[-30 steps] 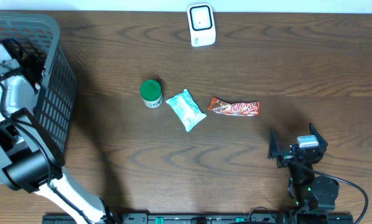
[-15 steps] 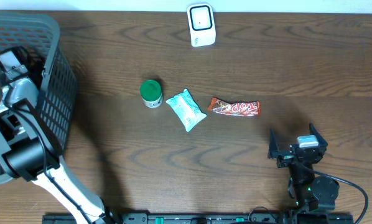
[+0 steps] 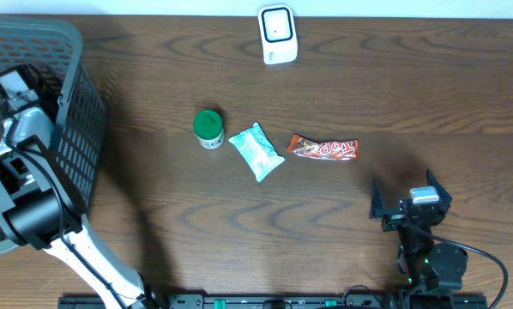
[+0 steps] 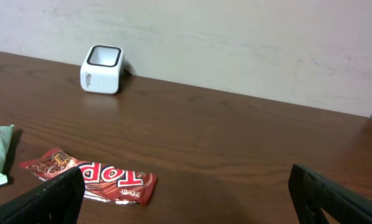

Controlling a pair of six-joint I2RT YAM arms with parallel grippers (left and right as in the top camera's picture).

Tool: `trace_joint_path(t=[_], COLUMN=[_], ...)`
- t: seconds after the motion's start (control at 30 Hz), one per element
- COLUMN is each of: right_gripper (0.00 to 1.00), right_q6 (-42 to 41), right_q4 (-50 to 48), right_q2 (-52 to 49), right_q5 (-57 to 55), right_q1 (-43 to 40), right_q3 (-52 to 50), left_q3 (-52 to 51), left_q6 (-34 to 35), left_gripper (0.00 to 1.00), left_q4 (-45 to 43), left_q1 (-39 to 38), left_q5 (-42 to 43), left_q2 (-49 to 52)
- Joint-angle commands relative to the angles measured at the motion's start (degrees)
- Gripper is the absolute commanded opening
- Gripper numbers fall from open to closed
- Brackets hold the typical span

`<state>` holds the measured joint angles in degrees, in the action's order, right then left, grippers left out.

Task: Scan the item barcode
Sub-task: 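Reach the left gripper into the basket and grasp the orange Enjoy pack, then carry the orange pack to the table above the red bar, release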

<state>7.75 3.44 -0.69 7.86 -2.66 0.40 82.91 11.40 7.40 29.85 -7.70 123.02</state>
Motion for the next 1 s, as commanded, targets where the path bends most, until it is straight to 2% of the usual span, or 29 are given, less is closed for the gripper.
trace_joint_path(t=[0.0,0.2,0.43,0.53,0.67,0.8,0.97], right_gripper=[0.99,0.99,0.99,0.99,0.99,0.99,0.99], right_q6=[-0.85,-0.85,-0.85,-0.85,-0.85,-0.85,-0.85], right_q4=[0.22,0.22,0.22,0.22,0.22,0.22,0.22], right_q2=[0.31,0.31,0.31,0.31,0.31,0.31,0.31], right_q5=[-0.07,-0.07,-0.09,-0.07,-0.09,-0.09,-0.07], right_q1=[0.50,0.50,0.50,0.50,0.50,0.50,0.50], right_q3=[-0.09,-0.09,-0.09,-0.09,-0.09,-0.09,-0.09], left_q3=[-0.17,-0.17,-0.17,-0.17,-0.17,-0.20,-0.20], left_q6=[-0.35,-0.37,0.15,2.16,8.26,13.38,13.99], left_gripper=[0.47,0.47,0.47,0.47,0.47,0.47,0.47], left_q4=[2.25,4.63,10.80,14.53,19.56,24.87,29.46], left_q1=[0.04,1.07,1.79,1.55,0.13,-5.90,-20.81], left_q5=[-0.52,-0.55,1.42,6.45,19.76,26.99,28.02], left_q2=[-0.52,-9.75,-30.23,-39.34,-48.15,-51.54,-49.27])
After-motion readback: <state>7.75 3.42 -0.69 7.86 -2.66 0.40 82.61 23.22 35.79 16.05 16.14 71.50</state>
